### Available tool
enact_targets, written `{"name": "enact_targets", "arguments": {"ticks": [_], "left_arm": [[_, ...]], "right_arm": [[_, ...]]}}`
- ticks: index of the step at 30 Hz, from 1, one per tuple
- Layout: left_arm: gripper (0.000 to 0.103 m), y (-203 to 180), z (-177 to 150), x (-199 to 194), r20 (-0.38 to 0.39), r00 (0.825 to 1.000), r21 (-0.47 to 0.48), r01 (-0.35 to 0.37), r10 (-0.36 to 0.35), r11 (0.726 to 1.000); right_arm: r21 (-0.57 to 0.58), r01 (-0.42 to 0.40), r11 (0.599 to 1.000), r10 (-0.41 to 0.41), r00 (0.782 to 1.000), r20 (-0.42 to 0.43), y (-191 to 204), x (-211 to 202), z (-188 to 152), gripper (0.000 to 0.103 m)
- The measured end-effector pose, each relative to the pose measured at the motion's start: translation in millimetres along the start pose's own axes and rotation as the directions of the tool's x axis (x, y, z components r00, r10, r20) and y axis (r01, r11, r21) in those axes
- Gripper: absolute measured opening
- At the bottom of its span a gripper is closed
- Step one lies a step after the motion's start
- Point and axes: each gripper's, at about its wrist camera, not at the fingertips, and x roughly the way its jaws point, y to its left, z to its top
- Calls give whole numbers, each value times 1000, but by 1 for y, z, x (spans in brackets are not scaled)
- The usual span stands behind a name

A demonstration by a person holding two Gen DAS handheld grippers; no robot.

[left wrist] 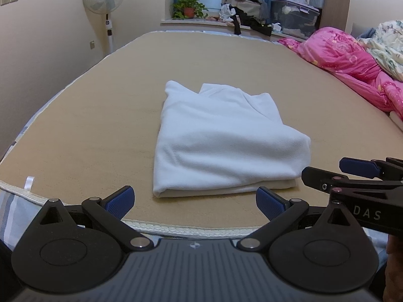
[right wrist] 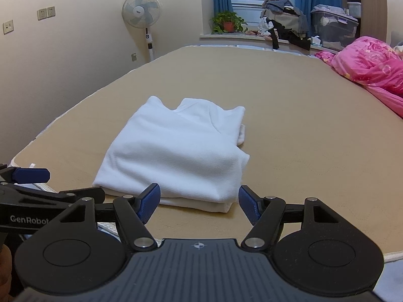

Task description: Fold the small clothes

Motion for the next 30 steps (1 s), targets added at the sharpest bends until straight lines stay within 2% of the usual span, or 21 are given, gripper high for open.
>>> {"name": "enact_targets", "arguments": {"ticks": [30], "left_arm": [[103,8,2,-1,19,1000,-15,-7,8,1000]], "right_arm": [[-3,-12,1000,12,1000,10,1,0,-1,70]]}}
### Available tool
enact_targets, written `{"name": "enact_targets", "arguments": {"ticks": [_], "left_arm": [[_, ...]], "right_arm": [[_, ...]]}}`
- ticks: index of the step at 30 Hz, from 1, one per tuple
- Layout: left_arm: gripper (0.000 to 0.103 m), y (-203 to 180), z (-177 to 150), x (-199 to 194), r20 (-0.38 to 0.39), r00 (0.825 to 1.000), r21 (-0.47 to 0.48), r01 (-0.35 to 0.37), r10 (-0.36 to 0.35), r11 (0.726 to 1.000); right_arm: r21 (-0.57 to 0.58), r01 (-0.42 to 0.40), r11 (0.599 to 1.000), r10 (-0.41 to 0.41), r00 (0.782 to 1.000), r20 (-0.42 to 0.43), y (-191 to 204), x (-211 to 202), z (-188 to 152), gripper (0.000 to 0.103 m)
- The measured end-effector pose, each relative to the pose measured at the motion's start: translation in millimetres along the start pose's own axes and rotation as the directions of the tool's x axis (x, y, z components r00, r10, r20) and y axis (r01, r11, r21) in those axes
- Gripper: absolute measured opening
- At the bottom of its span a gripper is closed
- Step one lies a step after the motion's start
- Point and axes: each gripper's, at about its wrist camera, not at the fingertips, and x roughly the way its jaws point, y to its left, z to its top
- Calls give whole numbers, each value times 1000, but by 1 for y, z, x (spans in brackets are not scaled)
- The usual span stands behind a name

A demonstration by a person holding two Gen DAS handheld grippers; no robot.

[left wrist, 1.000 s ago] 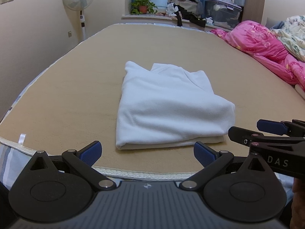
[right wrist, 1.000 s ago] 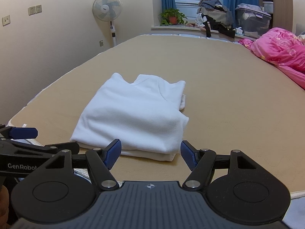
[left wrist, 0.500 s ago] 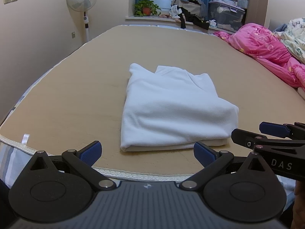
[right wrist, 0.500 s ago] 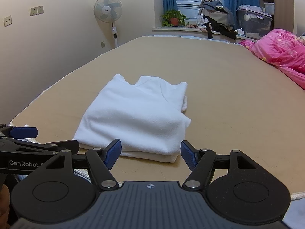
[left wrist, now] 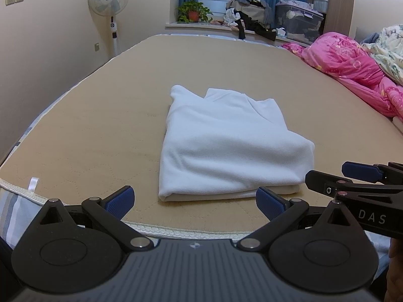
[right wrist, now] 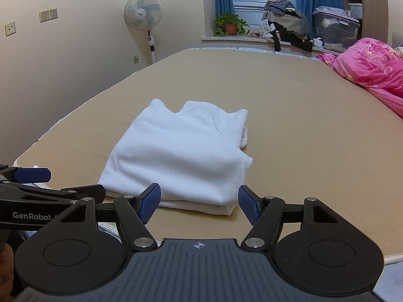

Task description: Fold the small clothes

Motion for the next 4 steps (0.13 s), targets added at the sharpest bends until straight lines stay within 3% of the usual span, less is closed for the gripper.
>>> {"name": "enact_targets", "arguments": {"ticks": [4], "left_arm": [[103,0,0,-1,5,1000,0,-1,1,1000]], "right_arm": [[0,-1,1000,1,1000,1,0,0,0,70]]}}
